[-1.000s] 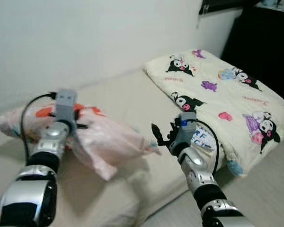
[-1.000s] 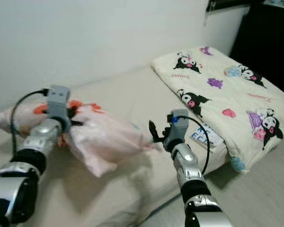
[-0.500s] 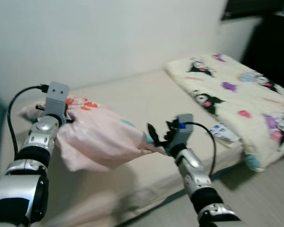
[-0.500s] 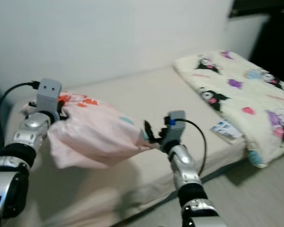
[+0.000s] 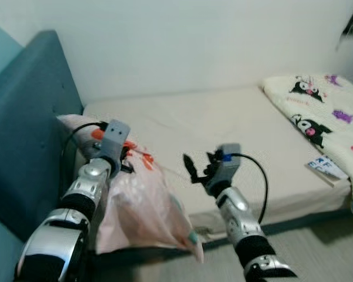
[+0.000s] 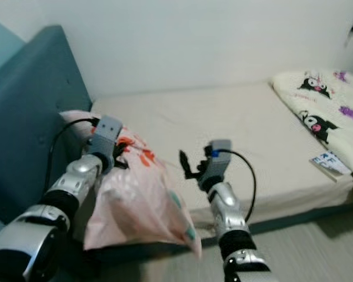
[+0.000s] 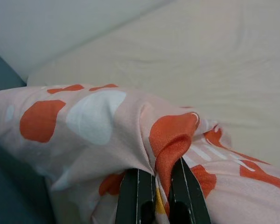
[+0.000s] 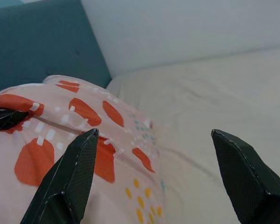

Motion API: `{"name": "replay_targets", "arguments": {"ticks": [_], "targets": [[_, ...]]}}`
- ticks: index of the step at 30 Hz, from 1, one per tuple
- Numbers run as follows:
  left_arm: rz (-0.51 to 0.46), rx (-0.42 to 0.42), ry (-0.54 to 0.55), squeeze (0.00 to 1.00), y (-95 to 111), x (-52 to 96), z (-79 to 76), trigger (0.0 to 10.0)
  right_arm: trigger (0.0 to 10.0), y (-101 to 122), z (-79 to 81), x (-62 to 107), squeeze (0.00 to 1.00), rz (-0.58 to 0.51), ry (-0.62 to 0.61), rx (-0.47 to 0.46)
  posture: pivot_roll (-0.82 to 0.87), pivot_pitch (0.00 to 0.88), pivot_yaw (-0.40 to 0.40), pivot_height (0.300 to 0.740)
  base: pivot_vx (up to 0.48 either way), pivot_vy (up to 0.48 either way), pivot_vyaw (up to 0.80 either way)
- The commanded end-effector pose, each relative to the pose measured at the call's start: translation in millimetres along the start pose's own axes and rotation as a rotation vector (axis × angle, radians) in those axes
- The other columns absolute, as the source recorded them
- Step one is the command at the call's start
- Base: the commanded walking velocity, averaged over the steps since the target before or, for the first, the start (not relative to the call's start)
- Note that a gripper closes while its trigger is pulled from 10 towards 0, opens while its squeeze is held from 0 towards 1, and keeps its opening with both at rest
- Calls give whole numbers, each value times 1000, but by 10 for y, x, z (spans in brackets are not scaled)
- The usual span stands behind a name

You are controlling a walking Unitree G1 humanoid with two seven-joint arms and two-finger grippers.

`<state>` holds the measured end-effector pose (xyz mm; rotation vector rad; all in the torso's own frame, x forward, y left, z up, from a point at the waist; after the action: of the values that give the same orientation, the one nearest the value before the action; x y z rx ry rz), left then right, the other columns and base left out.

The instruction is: Clean up the room

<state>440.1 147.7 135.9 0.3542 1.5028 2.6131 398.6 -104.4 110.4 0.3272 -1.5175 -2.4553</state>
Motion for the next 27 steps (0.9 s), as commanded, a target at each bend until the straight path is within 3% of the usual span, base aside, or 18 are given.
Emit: {"name": "replay_targets", "arguments": {"ticks": [1,10,13,19,27], "targets": [[-113,2,10,0,350,-62,10,10000,10000,32,-74,33,0,-14,-21,0,-171,57,45,740,0,-420,0],[-164,82,-6,0,461,-78,-83,10000,10000,31,-78,41,0,-17,-23,-1,-169,59,44,740,0,-48,0],[-177,128,12,0,464,-70,-22,10000,10000,35,-65,33,0,-17,-18,-1,-168,61,41,740,0,0,0],[-180,79,25,0,459,-60,46,10000,10000,37,-64,31,0,-16,-17,-1,-169,60,40,740,0,0,0],[-217,60,65,0,604,-64,251,10000,10000,56,-81,40,0,-21,-18,9,-178,59,41,740,464,0,0]]}}
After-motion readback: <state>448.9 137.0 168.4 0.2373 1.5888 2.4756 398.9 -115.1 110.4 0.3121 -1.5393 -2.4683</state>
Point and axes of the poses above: a point about 5 cm out from each wrist's last joint towards the gripper, its own x axis pointing back from the gripper into the wrist, its own y axis along the axis of the wrist's last joint, z = x × y, the point moved 5 cm from there along -x, pointing out of the wrist towards the gripper, and after that the axes turned 14 degrees about -x, right-handed, at the moved point
